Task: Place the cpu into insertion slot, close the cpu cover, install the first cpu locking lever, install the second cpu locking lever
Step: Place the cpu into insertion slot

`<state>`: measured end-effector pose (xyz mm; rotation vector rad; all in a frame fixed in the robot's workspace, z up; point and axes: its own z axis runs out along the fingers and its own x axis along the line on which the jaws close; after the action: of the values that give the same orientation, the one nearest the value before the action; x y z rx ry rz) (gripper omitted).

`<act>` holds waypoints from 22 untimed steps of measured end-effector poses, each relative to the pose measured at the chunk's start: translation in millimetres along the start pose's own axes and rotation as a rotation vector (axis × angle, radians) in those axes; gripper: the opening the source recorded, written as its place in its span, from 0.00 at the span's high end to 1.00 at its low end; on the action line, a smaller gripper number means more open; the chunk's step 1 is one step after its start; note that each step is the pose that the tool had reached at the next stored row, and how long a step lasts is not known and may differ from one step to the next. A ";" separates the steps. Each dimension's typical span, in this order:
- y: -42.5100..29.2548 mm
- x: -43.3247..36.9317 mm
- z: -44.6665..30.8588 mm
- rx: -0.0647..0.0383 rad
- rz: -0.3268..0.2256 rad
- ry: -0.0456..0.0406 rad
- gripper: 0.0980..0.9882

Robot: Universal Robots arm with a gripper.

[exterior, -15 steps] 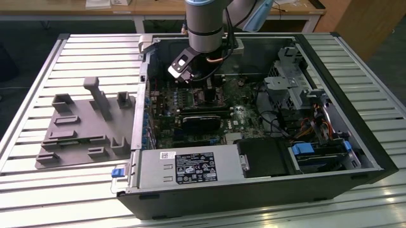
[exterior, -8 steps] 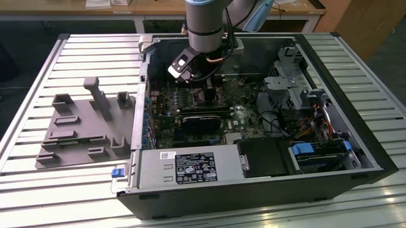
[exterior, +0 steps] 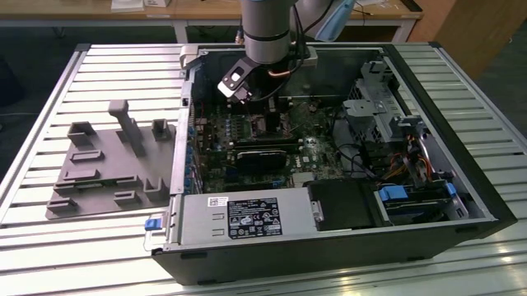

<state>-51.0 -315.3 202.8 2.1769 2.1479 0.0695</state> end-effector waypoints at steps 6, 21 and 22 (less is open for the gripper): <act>0.5 -0.2 -5.7 0.000 0.000 0.0000 0.42; 2.6 -0.7 -28.2 0.000 0.000 0.0000 0.42; 2.7 -0.7 -29.6 0.000 0.000 0.0000 0.42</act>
<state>-51.0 -315.2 232.5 2.1769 2.1479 0.0696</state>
